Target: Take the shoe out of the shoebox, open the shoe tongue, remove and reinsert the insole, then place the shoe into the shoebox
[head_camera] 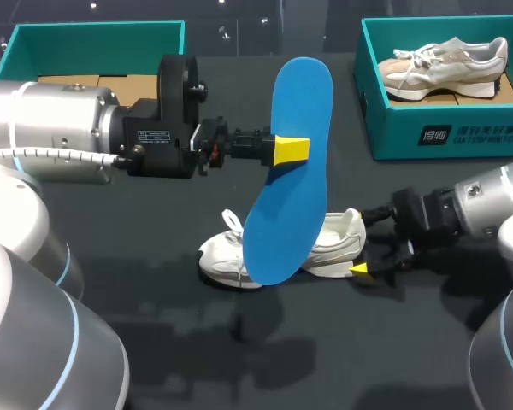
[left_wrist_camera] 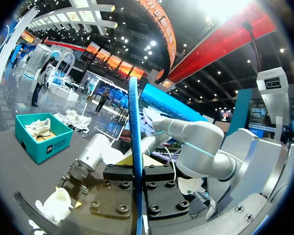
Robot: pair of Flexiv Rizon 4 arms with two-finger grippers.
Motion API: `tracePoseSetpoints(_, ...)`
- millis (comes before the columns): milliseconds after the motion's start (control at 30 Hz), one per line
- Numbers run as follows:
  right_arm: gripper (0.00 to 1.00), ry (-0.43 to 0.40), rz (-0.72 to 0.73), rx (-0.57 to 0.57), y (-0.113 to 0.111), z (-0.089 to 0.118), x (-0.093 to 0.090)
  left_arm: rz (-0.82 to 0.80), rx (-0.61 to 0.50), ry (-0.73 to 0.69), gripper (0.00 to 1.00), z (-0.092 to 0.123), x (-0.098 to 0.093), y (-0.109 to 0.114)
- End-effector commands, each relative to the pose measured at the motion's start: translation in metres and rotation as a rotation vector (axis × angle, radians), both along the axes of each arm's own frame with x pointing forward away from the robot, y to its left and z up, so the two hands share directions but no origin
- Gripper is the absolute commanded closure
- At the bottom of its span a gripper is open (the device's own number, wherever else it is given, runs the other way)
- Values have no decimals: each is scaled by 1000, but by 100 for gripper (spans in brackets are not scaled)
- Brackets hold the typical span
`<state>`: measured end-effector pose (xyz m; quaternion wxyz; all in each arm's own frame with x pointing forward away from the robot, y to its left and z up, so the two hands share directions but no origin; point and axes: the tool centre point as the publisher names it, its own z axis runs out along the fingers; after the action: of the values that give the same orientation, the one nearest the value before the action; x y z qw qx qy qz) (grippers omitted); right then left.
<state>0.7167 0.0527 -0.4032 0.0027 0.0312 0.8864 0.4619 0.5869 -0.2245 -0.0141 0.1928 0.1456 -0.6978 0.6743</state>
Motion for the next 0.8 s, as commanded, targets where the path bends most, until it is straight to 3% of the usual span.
tracePoseSetpoints(33, 0, 81, 50, -155, -22, 22, -5, 2, -2, 0, 100, -1, -1, -1)
tracePoseSetpoints(100, 0, 122, 91, -316, -26, 26, -12, 2, -2, 0, 100, -1, -1, -1)
tracePoseSetpoints(500, 0, 122, 91, -316, -26, 26, -12, 2, -2, 0, 100, -1, -1, -1)
tracePoseSetpoints(800, 0, 146, -23, -678, -27, 60, -20, 2, -2, 0, 100, -1, -1, -1)
